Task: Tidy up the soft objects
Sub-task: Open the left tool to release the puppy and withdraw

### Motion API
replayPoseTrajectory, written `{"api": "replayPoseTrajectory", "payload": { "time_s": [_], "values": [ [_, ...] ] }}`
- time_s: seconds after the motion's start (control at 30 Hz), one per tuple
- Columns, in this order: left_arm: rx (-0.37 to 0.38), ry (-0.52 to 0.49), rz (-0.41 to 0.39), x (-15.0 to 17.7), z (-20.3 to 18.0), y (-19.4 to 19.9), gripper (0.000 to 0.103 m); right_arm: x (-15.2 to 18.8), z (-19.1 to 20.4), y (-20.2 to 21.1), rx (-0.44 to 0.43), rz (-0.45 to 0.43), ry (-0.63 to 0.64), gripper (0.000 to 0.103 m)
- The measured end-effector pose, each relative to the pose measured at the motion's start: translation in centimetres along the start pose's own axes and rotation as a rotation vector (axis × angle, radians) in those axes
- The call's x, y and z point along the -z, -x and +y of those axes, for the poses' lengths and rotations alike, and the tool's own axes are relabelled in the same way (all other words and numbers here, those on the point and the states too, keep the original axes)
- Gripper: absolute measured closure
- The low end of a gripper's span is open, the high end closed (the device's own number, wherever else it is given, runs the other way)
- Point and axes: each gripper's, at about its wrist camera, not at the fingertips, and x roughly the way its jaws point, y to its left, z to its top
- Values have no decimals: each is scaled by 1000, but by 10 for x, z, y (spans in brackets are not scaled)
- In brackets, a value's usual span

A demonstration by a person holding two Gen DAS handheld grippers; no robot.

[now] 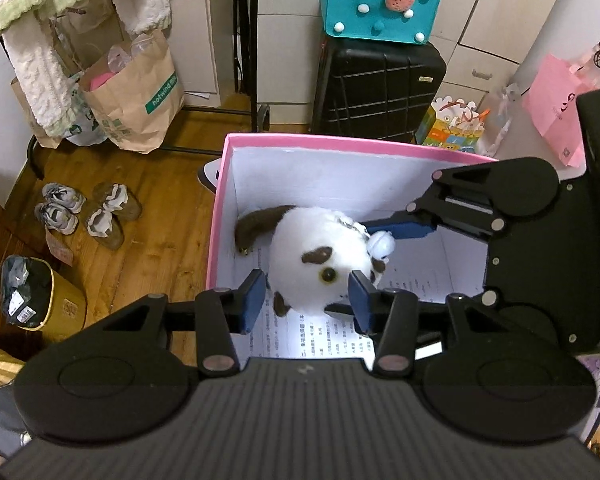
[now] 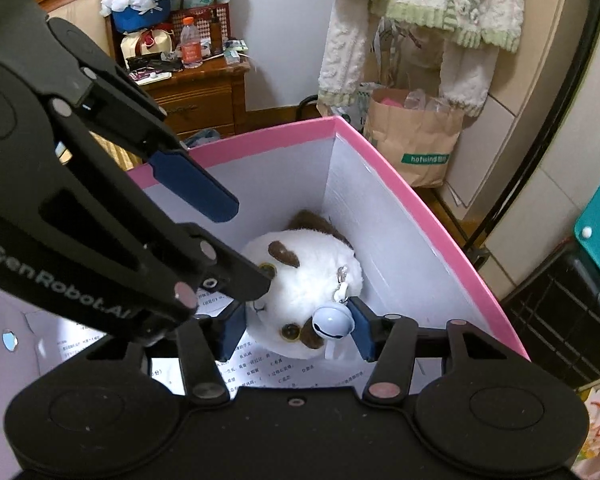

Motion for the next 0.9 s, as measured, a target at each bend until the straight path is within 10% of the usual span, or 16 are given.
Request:
{"api": "replayPoseTrajectory", "payload": {
  "time_s": [0.9],
  "values": [
    [23,-166,-169,71,-64,139,56,65,61,180,126,-149,-195,35]
  ]
}}
